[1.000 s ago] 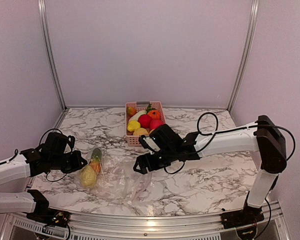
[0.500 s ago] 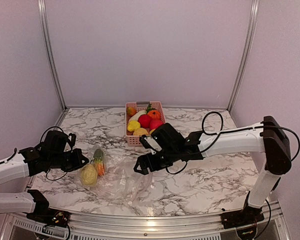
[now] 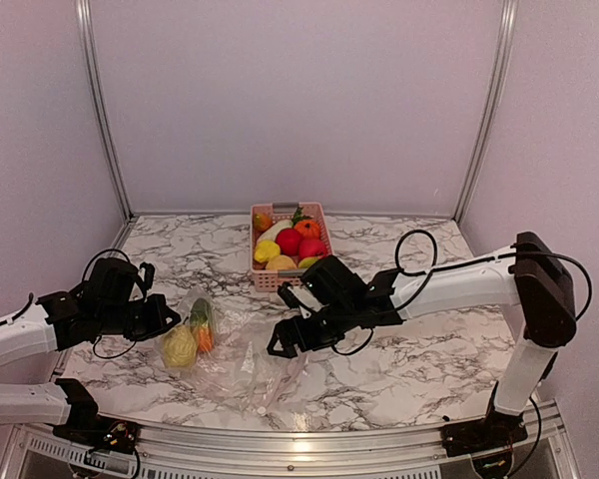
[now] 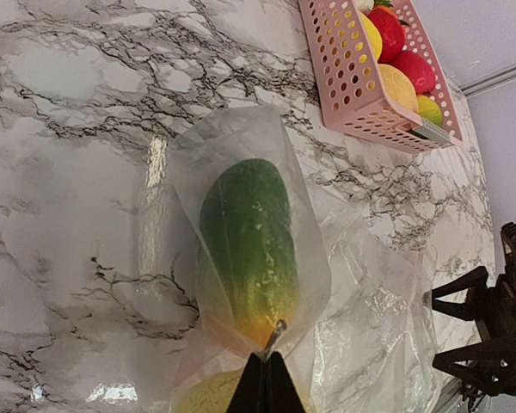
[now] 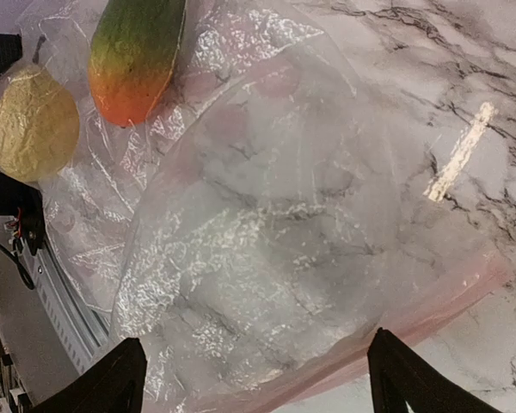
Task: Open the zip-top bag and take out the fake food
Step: Adjust the zipper food storage bag at the center of the board.
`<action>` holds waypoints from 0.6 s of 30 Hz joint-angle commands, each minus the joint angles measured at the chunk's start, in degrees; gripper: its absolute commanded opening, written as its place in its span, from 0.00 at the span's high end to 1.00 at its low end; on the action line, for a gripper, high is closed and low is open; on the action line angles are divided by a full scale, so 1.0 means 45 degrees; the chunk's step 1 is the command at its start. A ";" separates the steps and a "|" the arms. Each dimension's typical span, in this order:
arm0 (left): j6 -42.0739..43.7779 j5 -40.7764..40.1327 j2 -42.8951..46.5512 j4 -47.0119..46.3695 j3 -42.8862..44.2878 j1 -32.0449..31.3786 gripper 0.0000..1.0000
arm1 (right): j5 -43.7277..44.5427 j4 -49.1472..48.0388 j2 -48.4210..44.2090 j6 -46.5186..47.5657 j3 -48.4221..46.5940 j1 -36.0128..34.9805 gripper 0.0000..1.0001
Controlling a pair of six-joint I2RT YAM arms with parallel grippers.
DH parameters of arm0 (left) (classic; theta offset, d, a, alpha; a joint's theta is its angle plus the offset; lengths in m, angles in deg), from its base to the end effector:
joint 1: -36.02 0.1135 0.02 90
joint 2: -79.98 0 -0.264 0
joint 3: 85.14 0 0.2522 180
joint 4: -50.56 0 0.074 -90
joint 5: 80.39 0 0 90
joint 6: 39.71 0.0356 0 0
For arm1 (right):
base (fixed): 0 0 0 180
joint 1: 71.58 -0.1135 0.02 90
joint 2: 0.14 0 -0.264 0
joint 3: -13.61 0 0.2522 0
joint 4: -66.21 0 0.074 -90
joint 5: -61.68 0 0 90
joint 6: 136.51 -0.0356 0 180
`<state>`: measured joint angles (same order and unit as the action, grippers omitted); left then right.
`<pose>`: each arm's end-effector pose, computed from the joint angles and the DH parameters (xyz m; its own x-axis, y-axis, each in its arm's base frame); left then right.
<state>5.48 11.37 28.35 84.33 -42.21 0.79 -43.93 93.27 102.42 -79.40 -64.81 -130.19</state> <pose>0.1515 -0.1083 0.2083 -0.8107 -0.2899 -0.5087 0.0335 0.8445 -0.5346 0.1874 0.3255 0.1836 -0.8350 -0.3644 -0.4123 -0.5437 0.6616 0.5164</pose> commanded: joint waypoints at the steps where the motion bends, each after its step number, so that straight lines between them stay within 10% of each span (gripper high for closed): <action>1: -0.0131 -0.0275 0.0137 0.0092 0.0415 -0.0135 1.00 | -0.0030 -0.0104 0.0223 -0.0029 -0.0136 -0.0103 0.15; 10: -0.0208 -0.0310 -0.0101 -0.0088 0.0549 -0.0325 1.00 | 0.0816 0.0712 0.0534 0.0295 -0.0521 -0.0308 0.34; 18: -0.0858 -0.0781 0.0006 -0.0086 0.0078 -0.0390 1.00 | 0.1470 0.1465 -0.1022 0.0055 0.0287 -0.0327 0.16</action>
<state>3.90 9.66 28.04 84.36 -41.38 -0.65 -38.82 97.82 102.47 -78.20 -64.83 -131.20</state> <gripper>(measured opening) 0.007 0.834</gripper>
